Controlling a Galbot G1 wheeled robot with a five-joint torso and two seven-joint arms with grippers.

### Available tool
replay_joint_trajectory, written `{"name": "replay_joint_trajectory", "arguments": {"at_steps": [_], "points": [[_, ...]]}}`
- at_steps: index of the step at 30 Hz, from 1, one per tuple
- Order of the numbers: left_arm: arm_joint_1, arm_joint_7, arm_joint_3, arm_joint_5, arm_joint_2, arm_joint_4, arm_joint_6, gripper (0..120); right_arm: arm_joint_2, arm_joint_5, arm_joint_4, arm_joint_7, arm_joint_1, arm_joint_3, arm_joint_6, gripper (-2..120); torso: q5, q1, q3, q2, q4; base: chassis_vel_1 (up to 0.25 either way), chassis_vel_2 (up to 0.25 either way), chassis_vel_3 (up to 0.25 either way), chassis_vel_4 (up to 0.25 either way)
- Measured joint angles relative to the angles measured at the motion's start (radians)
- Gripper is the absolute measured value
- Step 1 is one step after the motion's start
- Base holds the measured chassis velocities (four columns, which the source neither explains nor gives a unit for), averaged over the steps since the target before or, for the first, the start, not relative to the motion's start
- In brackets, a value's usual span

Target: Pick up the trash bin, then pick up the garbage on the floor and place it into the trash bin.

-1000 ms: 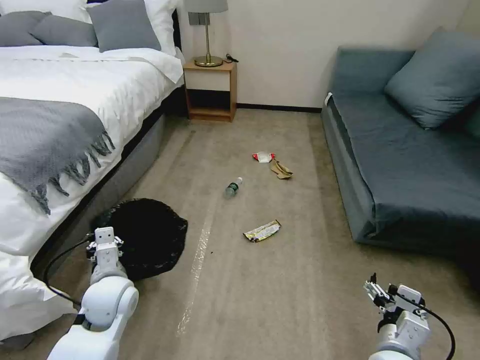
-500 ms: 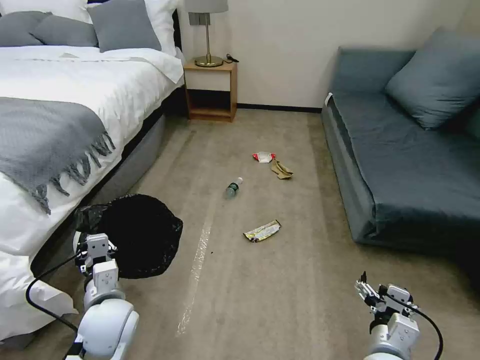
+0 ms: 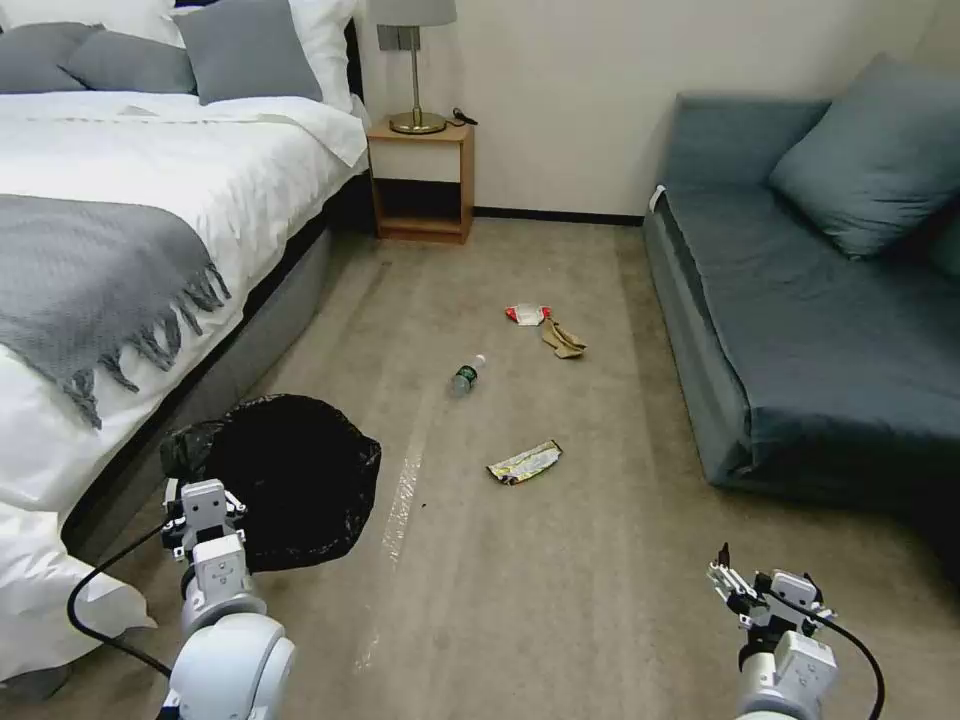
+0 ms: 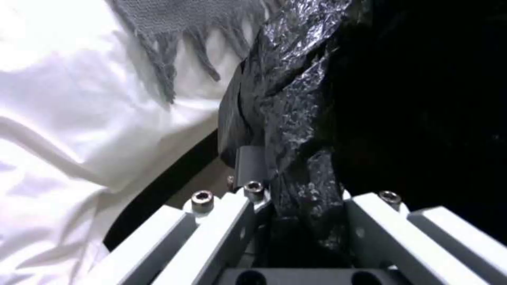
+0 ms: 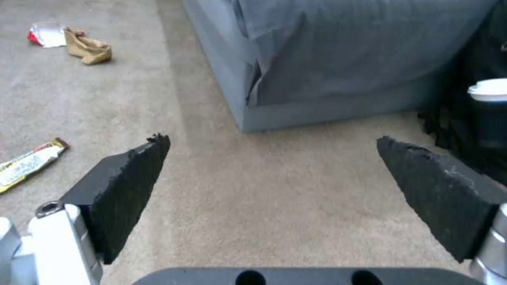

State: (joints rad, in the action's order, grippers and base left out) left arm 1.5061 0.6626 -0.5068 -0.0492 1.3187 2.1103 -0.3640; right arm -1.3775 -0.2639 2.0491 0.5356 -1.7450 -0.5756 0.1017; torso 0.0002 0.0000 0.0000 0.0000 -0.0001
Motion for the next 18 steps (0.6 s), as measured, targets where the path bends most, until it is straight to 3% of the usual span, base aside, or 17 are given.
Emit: {"name": "replay_joint_trajectory", "arguments": {"at_steps": [18], "points": [[-0.004,-0.003,0.020,0.012,0.014,-0.032,0.027,3,-0.002,-0.007,-0.050,-0.014,0.036,0.003,-0.037,100,-0.0002,0.000,0.000,0.000,0.0001,0.000,0.000,0.000,0.000]]}}
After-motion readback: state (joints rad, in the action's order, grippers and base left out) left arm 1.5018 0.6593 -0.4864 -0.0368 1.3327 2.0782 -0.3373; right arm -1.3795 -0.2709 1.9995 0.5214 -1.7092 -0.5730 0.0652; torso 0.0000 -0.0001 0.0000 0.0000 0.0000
